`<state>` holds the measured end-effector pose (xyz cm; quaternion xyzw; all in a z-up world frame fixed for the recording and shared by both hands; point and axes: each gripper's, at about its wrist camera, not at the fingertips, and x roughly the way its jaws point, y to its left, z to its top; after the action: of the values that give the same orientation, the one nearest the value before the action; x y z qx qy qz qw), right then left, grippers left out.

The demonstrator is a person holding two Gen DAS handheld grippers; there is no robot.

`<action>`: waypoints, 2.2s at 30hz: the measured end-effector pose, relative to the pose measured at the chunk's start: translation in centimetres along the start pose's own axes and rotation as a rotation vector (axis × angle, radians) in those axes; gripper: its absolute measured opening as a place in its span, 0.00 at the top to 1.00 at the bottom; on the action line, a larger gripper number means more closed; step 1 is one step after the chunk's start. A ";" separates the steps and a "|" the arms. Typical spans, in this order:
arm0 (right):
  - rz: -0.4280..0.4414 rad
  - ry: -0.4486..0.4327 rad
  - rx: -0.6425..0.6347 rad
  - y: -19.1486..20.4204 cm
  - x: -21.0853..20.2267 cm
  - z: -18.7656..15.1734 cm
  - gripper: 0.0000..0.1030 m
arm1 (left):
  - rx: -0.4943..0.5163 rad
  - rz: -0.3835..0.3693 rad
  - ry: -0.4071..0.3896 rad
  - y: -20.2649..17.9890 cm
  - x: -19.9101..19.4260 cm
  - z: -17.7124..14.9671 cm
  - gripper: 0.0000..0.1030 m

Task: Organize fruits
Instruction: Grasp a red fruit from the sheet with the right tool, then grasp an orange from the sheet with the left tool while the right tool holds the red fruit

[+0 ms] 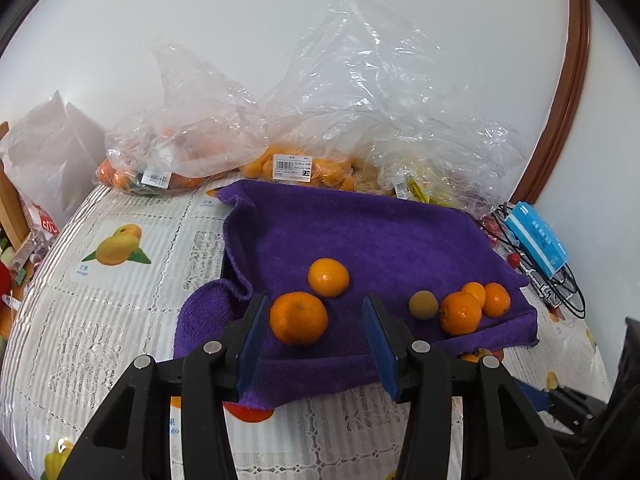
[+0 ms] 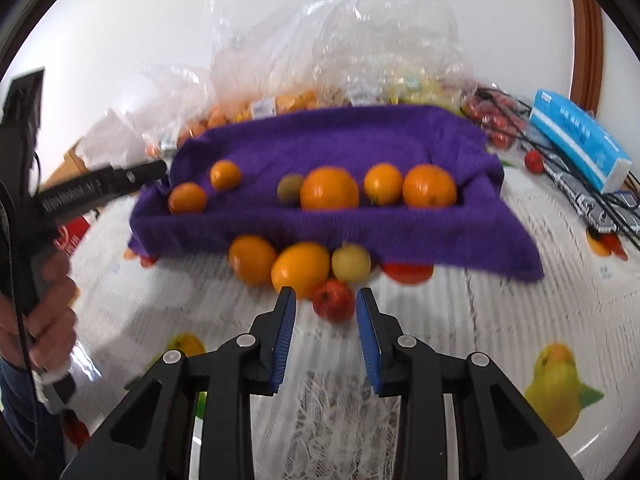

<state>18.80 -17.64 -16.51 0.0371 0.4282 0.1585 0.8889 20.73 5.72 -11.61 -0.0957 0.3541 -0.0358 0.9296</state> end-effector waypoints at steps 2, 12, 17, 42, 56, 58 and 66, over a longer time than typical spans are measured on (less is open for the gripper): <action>-0.017 0.007 -0.009 0.1 0.3 -0.3 0.70 | -0.010 -0.012 -0.006 0.3 -0.3 0.1 0.55; -0.061 0.047 -0.059 0.7 1.4 -0.1 0.69 | -0.022 -0.019 0.001 0.7 -0.2 -0.1 0.53; -0.076 0.057 -0.107 1.0 2.1 0.3 0.61 | -0.020 -0.024 0.009 0.6 -0.2 -0.2 0.53; -0.056 -0.006 -0.033 -2.2 -1.2 -1.6 0.75 | 0.127 -0.139 0.016 -3.7 -1.0 -3.4 0.53; -0.045 -0.055 0.026 -5.7 -2.8 -1.9 0.75 | 0.192 -0.139 0.128 -7.1 1.9 -5.5 0.53; -0.039 -0.059 0.030 -6.0 -2.8 -1.8 0.75 | 0.196 -0.143 0.141 -7.5 2.2 -5.6 0.53; -0.023 -0.052 0.071 -7.1 -2.4 -1.5 0.75 | 0.176 -0.131 0.156 -8.9 3.1 -5.6 0.53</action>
<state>18.00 -25.27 -17.07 0.0676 0.4108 0.1318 0.8996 19.34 -4.24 -15.92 -0.0337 0.4139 -0.1348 0.8996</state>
